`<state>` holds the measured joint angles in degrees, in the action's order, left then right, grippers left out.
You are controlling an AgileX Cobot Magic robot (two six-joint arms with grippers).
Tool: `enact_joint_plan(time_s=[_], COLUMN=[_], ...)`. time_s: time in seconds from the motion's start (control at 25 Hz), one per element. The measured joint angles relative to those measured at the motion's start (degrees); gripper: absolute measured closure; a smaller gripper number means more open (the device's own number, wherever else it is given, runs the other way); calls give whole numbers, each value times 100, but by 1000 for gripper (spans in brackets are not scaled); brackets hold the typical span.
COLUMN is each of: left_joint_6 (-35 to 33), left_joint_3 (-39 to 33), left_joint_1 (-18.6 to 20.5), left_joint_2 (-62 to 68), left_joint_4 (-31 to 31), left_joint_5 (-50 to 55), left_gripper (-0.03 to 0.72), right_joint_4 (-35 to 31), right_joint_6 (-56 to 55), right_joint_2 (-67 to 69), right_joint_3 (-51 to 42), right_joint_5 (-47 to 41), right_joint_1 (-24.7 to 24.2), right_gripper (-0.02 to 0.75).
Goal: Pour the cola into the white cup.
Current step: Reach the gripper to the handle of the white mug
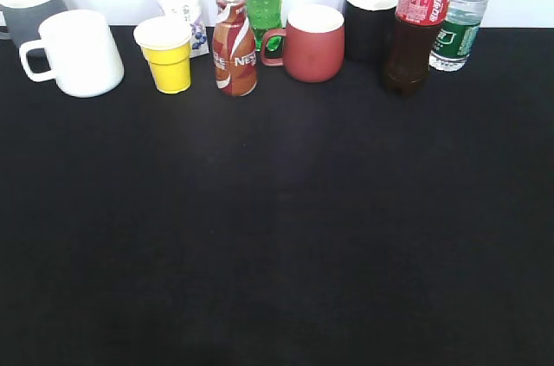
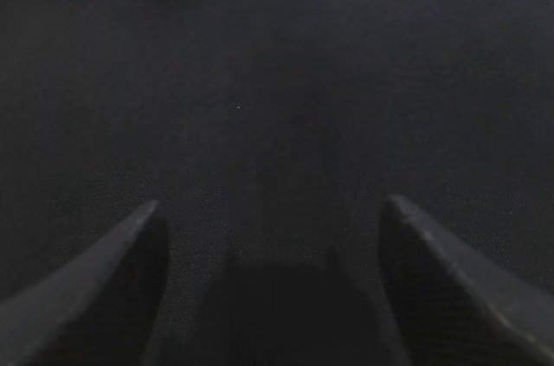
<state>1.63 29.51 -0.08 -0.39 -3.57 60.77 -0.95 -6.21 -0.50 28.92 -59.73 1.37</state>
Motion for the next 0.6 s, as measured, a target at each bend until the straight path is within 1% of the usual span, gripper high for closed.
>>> enact_joint_plan(time_s=[0.16,0.2,0.28,0.32,0.36,0.4,0.48,0.52,0.6], left_joint_6=[0,0,0,0,0,0,0,0,0], left_joint_3=[0,0,0,27,107,120,63,-14,-82], left_joint_1=[0,0,0,0,0,0,0,0,0], left_joint_2=[0,0,0,0,0,0,338,720,1764], left_joint_4=[0,0,-12,-103,-282,-344,-2,131,195], left_joint_5=[0,0,0,-56,-500,-1290,-3140,-3838,-4822], left_gripper=[50,66,126,142,148,150,151,153,157], right_joint_4=[0,0,0,0,0,0,0,0,0], right_joint_6=[0,0,0,0,0,0,0,0,0], right_joint_2=[0,0,0,0,0,0,0,0,0], right_joint_3=[0,0,0,0,0,0,0,0,0], right_joint_5=[0,0,0,0,0,0,0,0,0], right_joint_1=[0,0,0,0,0,0,0,0,0], right_gripper=[164,164,164,164,164,164,164,164,164])
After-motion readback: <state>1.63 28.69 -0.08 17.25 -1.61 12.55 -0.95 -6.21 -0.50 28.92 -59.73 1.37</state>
